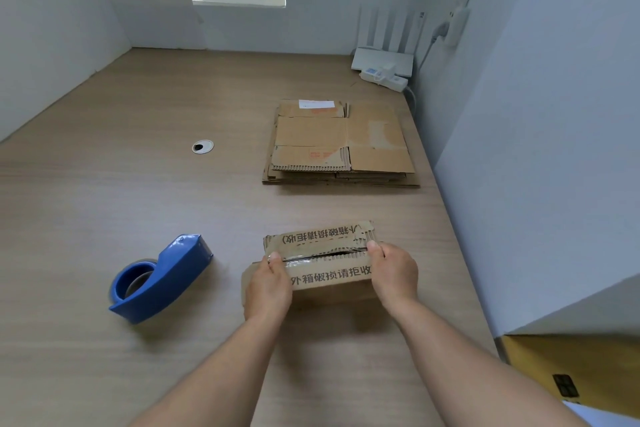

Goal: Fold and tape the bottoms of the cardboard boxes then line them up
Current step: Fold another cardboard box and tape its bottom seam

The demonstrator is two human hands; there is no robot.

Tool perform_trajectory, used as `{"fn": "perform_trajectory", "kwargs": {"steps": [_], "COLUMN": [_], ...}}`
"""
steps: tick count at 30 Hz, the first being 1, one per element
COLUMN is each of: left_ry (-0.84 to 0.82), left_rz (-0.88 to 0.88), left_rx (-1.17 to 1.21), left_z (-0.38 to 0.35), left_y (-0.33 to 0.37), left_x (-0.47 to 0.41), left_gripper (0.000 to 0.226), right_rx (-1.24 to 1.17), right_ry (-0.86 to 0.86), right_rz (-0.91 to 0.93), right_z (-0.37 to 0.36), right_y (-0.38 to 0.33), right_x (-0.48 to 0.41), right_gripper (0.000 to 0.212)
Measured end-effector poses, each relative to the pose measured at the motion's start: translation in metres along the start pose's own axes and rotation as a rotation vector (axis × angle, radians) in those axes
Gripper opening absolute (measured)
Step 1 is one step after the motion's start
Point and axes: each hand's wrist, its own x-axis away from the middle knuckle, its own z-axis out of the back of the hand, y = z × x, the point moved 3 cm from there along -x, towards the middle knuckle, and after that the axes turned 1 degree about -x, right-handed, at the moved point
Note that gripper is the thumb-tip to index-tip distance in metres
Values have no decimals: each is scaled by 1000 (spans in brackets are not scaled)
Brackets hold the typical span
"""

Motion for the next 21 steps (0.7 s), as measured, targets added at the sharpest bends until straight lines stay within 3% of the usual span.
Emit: {"fn": "perform_trajectory", "kwargs": {"steps": [3,5,7,9,11,13,17,21], "left_ry": [-115,-84,-66,-172,-274,-311,-376,-351], "left_rz": [6,12,-55,-201,-295,-343,-463,-508], "left_rx": [70,129,153,170,150,1,-319,-380], "left_z": [6,17,28,32,31,29,16,1], "left_y": [-11,-21,-23,-22,-23,-26,-23,-17], "left_x": [5,3,5,8,8,9,27,39], "left_gripper": [71,87,70,74,99,114,119,97], "right_rx": [-2,20,4,-8,43,64,-97,-58], "right_ry": [-89,-177,-207,-107,26,17,-152,-181], "right_rz": [99,136,82,-12,-119,-206,-363,-395], "right_z": [11,14,16,24,33,30,5,-8], "right_y": [-4,-13,-20,-21,-17,-13,-8,-12], "right_x": [-13,-26,-35,-32,-18,1,11,6], "right_gripper": [36,32,47,54,56,61,78,77]}}
